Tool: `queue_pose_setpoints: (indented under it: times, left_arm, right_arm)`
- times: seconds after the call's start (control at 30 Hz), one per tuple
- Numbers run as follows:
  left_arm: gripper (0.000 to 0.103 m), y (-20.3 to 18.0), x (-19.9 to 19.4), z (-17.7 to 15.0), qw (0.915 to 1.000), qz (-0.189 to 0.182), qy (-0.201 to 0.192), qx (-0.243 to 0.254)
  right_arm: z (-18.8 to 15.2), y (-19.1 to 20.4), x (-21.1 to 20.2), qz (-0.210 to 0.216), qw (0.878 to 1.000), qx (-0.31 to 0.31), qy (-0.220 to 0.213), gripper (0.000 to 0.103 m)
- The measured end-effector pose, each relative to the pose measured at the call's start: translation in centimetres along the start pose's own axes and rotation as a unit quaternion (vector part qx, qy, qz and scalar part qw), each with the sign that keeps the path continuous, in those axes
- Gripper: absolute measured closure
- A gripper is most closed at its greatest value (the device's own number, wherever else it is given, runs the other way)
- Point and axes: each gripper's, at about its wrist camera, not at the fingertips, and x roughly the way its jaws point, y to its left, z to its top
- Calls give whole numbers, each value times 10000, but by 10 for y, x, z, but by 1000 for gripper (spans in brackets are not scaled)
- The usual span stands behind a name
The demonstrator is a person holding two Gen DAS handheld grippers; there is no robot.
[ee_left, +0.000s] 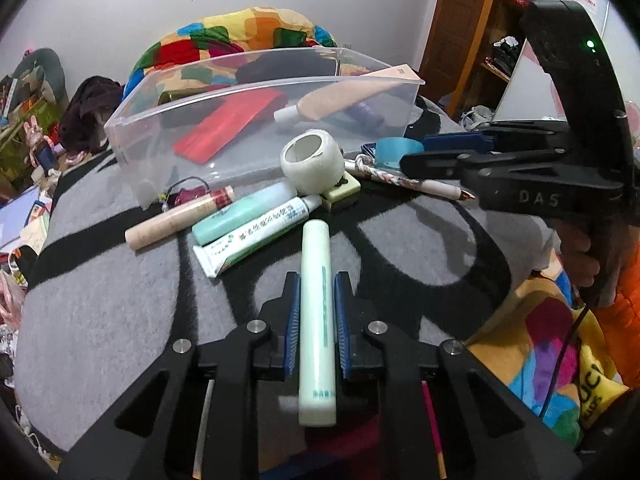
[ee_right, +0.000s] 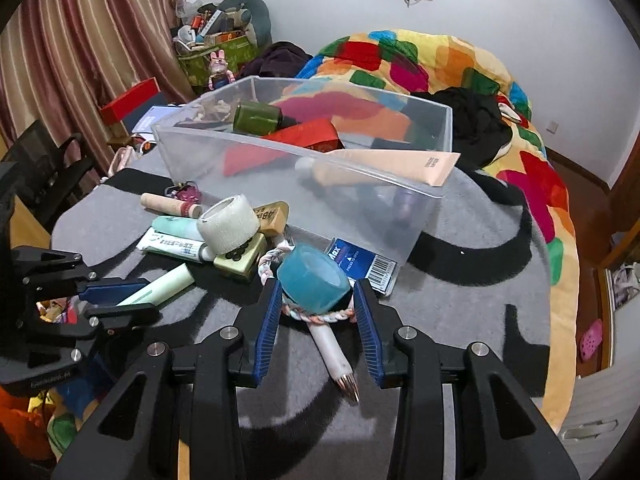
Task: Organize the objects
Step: 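Grasp white-green tube with left tool while right tool grasps blue tape roll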
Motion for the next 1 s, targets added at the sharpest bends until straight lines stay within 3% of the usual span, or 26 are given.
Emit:
queue_pose_setpoints:
  times: [0.17, 0.23, 0.3, 0.53, 0.63, 0.7, 1.0]
  left_arm:
    - [88, 3, 1, 1, 9999, 37, -99, -70]
    - [88, 5, -1, 0, 9998, 23, -119, -145]
    - [88, 9, -5, 0, 9996, 27, -158, -228]
    - [88, 25, -30, 11, 9970, -2, -560, -531]
    - [88, 31, -38, 19, 9953, 34, -724, -636]
    - [88, 34, -42, 25, 9944, 62, -806, -684]
    - [88, 47, -53, 54, 9902, 76, -1123, -825]
  right_arm:
    - [-1, 5, -4, -113, 9998, -31, -160, 72]
    - [-1, 5, -8, -107, 9997, -37, -214, 79]
    - [-1, 6, -12, -91, 9996, -17, -255, 97]
    - [-1, 14, -22, 0, 9995, -100, -315, 97]
    - [0, 16, -21, -106, 9994, -90, -323, 84]
    - [2, 17, -18, -336, 9986, -94, -392, 66]
    - [7, 14, 8, -184, 9997, -66, -156, 65]
